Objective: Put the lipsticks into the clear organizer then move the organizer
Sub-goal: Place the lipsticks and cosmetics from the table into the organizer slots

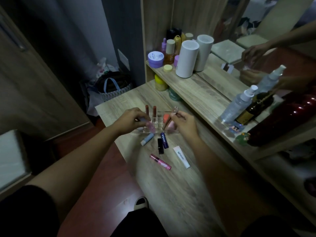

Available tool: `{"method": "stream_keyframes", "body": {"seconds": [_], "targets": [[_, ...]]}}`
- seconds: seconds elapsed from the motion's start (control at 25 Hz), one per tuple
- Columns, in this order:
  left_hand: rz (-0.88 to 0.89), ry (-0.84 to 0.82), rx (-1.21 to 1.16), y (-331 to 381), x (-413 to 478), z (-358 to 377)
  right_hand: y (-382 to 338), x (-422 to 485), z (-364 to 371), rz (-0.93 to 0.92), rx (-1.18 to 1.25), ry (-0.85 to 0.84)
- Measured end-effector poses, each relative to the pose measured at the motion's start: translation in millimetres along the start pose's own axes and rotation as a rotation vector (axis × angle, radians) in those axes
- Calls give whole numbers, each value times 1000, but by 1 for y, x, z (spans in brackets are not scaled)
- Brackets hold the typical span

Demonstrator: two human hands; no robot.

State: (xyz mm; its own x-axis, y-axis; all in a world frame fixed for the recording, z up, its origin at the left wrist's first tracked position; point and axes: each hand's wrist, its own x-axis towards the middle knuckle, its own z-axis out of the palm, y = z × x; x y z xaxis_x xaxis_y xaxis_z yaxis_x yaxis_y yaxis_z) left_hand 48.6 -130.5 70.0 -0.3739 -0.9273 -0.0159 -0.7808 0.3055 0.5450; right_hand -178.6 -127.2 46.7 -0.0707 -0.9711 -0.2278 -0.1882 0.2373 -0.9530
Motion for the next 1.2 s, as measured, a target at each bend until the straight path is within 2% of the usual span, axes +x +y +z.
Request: {"method": "stream_keyframes", "body": {"seconds": [0.16, 0.24, 0.56, 0.8, 0.96, 1.2], "targets": [[-37, 198, 34, -9, 5, 6, -8, 16, 15, -25, 15, 64], [-36, 237, 10, -12, 8, 11, -9, 24, 21, -44, -9, 77], [88, 121, 141, -21, 22, 29, 5, 53, 33, -80, -218, 18], [6, 118, 82, -25, 26, 34, 14, 62, 42, -109, -357, -53], [-52, 121, 34, -28, 28, 38, 18, 67, 46, -86, -335, -69], [-47, 127, 113, -27, 32, 42, 14, 72, 44, -93, -366, -60]]}}
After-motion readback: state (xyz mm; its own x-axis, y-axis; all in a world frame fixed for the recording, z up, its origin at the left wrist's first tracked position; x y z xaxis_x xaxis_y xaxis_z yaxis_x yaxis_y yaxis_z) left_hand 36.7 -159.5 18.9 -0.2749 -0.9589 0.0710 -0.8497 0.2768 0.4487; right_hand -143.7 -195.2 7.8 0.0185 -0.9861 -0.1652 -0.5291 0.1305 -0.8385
